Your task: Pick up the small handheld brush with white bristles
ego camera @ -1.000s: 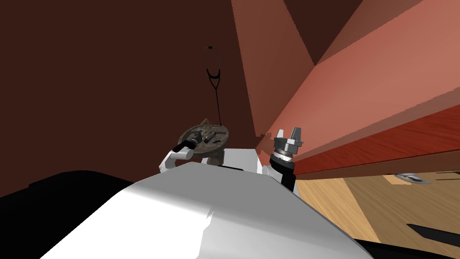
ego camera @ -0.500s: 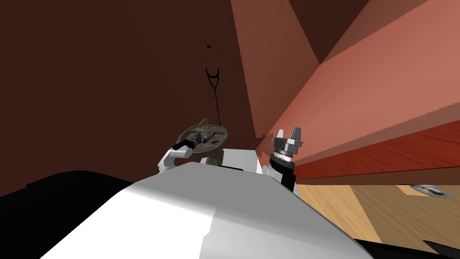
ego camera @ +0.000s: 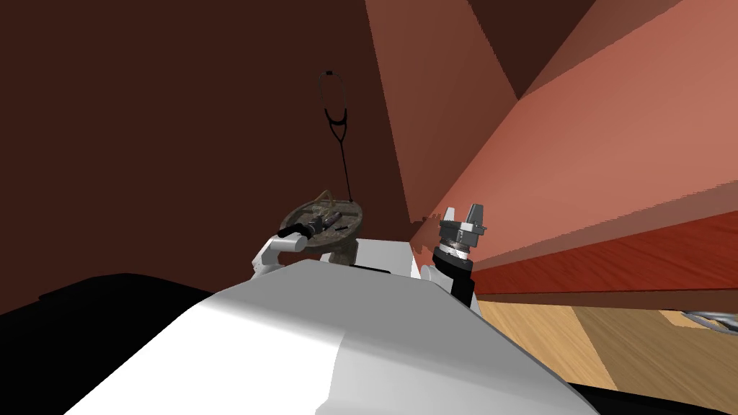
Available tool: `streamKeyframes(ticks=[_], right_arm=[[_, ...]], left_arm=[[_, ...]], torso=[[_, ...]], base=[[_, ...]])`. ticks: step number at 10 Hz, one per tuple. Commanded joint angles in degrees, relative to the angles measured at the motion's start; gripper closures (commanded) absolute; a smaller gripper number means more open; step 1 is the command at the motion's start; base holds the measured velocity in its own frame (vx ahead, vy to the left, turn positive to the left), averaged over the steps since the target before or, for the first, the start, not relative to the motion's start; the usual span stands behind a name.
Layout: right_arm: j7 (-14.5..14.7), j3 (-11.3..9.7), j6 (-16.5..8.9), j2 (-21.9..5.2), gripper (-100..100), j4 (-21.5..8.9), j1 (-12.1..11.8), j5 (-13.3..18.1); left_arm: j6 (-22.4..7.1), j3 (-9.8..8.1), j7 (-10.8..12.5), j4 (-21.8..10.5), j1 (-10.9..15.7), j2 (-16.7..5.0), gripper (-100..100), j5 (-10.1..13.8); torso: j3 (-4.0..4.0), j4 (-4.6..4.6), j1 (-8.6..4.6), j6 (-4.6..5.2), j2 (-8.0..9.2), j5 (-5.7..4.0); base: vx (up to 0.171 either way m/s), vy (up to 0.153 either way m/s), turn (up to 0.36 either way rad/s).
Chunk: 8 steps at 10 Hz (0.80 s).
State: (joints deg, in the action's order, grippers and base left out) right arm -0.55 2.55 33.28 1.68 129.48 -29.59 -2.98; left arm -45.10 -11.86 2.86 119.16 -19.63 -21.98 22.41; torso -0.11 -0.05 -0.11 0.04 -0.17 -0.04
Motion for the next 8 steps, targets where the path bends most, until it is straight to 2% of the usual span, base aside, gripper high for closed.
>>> streamKeyframes(ticks=[1, 2, 3, 5, 8], right_arm=[[0.00, 0.00, 0.00, 0.00, 0, 0.00, 0.00, 0.00], [0.00, 0.00, 0.00, 0.00, 0, 0.00, -0.01, 0.00], [0.00, 0.00, 0.00, 0.00, 0, 0.00, 0.00, 0.00], [0.00, 0.00, 0.00, 0.00, 0, 0.00, -0.01, 0.00], [0.00, 0.00, 0.00, 0.00, 0, 0.00, 0.00, 0.00]], left_arm=[[-2.86, -0.75, 0.65, -0.48, 0.32, -1.37, -100, 1.44], [-4.30, -0.75, 0.65, -0.48, 0.32, -1.37, -100, 1.44], [-5.94, -1.36, 1.23, -1.37, 0.86, -2.65, -100, 2.72], [-8.46, -1.36, 1.23, -1.37, 0.86, -2.65, -100, 2.72], [-13.76, -2.52, 2.36, -3.21, 1.99, -5.24, -100, 5.18]], torso=[[0.00, 0.00, 0.00, 0.00, 0.00, 0.00], [-0.02, -0.01, -0.06, -0.02, -0.04, 0.00], [-0.04, -0.02, -0.10, -0.01, -0.08, -0.02], [-0.06, -0.03, -0.16, -0.01, -0.11, -0.04], [-0.03, -0.01, -0.15, 0.00, -0.05, -0.03]], base=[[0.043, -0.065, 0.082], [0.052, -0.077, 0.066], [0.065, -0.106, 0.079], [0.039, -0.070, 0.028], [0.048, -0.095, 0.069]])
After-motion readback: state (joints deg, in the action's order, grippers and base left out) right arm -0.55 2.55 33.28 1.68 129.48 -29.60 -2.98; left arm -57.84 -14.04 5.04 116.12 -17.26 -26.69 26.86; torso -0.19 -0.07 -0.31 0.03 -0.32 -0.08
